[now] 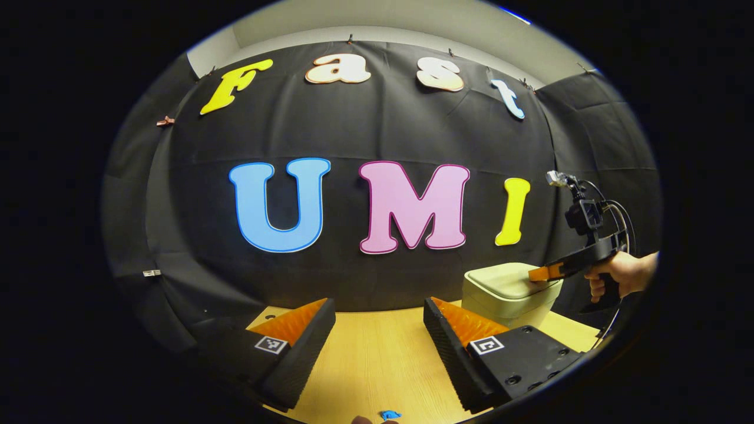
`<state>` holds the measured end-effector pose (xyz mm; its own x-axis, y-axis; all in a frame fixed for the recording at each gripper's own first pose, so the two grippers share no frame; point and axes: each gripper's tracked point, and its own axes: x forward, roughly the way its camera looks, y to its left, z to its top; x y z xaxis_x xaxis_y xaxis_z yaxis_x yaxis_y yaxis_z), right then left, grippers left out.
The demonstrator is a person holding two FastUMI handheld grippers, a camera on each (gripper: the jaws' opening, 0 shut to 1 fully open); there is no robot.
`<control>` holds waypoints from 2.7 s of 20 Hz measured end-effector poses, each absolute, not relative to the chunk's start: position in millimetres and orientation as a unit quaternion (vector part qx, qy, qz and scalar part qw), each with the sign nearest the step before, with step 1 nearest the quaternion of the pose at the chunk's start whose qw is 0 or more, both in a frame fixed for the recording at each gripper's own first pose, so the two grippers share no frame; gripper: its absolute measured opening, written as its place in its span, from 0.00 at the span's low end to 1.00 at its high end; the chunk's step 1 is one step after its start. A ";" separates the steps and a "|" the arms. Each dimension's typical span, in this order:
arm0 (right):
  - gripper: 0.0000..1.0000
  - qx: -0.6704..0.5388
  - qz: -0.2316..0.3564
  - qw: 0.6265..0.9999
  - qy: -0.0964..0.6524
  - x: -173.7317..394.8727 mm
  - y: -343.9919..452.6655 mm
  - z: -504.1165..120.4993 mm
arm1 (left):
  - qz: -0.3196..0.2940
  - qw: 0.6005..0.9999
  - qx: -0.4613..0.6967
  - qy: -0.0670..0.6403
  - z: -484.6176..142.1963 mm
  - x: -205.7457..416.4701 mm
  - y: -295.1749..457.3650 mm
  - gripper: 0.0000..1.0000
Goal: Press the lid of the desktop garbage bin to open it, pick up the crumpled paper on the desktop and throw it into the bin, then pick up the pop can on the desktop and drop it into the bin, and finally close the garbage bin lid.
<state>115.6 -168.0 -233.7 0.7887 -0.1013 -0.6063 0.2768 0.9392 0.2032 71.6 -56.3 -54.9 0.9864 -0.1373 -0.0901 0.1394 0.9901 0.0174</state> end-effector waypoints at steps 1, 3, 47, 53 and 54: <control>0.07 0.140 -0.105 0.941 0.290 118.9 -170.8 -224.0 | -0.069 0.997 0.013 0.044 -55.3 71.6 -55.2 0.96; 0.06 0.135 -0.108 0.953 0.248 122.2 -173.5 -194.9 | -0.067 0.997 0.013 0.043 -54.2 70.9 -53.5 0.96; 0.71 0.115 -0.068 0.970 0.202 -12.7 -89.8 -133.6 | -0.136 0.923 0.046 0.356 -394.2 20.7 -58.9 0.94; 0.72 0.115 -0.081 0.968 0.207 -20.7 -101.4 -132.1 | -0.136 0.910 0.066 0.385 -429.8 23.8 -60.0 0.89; 0.72 0.113 -0.083 0.968 0.208 -21.7 -104.7 -131.9 | -0.135 0.909 0.066 0.390 -434.9 24.0 -61.1 0.89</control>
<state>-21.7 -104.7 -131.9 0.8998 -0.1139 -0.4211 0.2079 0.9606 0.1844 24.0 -61.1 -434.9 0.6596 -0.1943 -0.7261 0.2972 0.9547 0.0144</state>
